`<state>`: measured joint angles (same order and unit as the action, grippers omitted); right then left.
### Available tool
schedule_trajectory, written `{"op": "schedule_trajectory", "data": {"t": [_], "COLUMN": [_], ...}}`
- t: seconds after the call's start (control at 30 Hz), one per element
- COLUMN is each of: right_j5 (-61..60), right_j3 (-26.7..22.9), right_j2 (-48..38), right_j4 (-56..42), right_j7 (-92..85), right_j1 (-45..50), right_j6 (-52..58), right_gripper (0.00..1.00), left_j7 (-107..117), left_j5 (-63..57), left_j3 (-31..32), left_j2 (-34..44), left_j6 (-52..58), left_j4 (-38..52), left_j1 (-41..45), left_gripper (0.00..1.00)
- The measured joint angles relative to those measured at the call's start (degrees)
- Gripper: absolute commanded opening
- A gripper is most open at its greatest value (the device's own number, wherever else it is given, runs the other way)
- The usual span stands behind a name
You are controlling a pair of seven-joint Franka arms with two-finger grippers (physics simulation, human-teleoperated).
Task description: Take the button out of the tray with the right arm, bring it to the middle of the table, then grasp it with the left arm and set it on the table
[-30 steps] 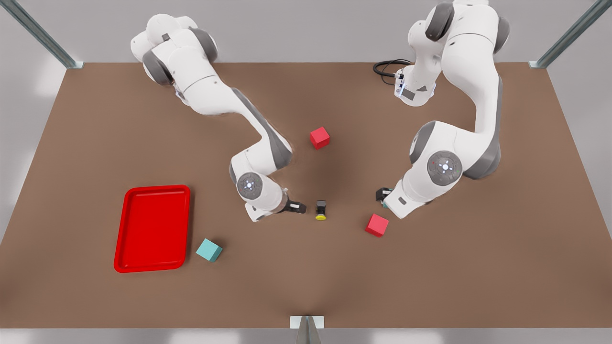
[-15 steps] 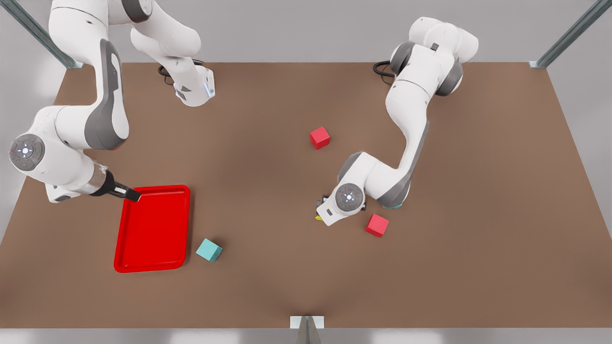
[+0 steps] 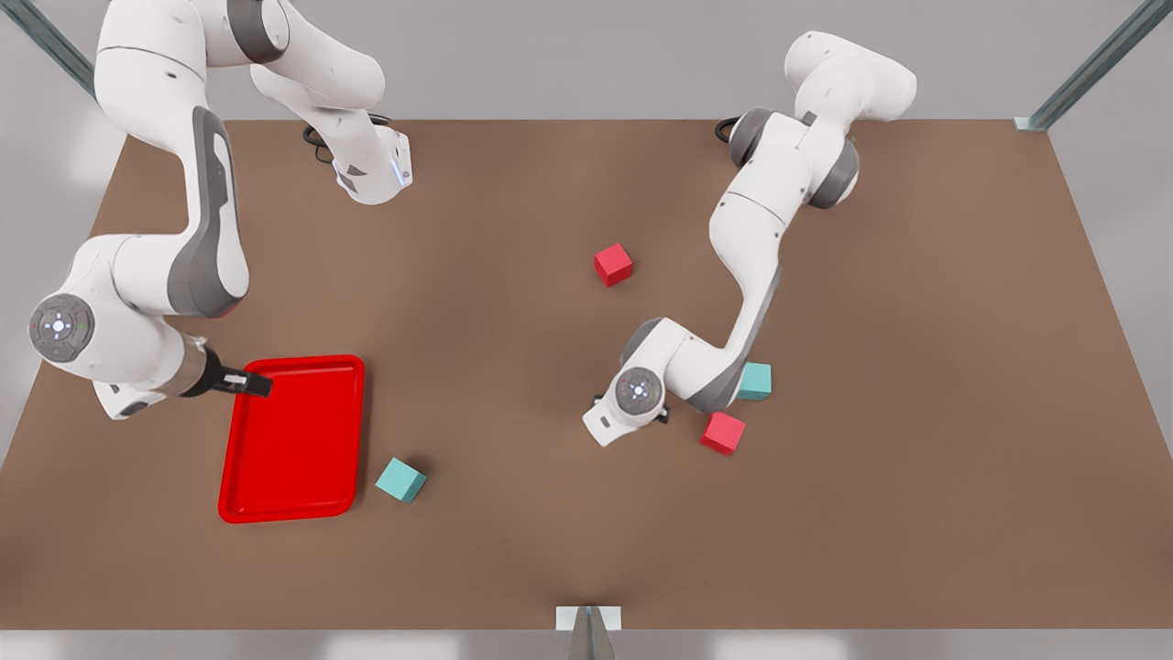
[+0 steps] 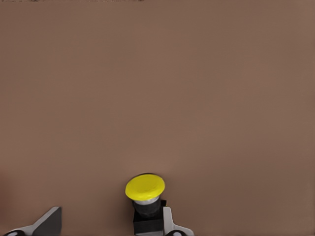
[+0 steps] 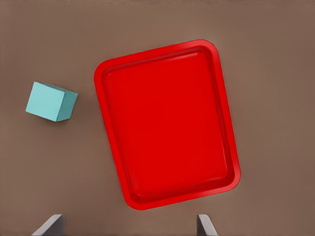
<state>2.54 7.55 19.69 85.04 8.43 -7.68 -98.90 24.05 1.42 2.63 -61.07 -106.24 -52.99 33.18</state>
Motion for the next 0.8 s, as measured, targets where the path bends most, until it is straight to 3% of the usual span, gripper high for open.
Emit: {"op": "schedule_trajectory", "data": {"t": [0.8], "right_j5": [-0.79], "right_j3": [0.0], "right_j2": [0.32], "right_j4": [-0.55], "right_j7": [-5.82], "right_j1": [-1.32], "right_j6": [0.76], "right_gripper": [1.0], "left_j7": [4.22], "left_j5": [-1.08], "left_j3": [-1.54], "left_j2": [3.3], "left_j6": [3.91], "left_j4": [-0.53], "left_j1": [4.59], "left_gripper": [1.0]}}
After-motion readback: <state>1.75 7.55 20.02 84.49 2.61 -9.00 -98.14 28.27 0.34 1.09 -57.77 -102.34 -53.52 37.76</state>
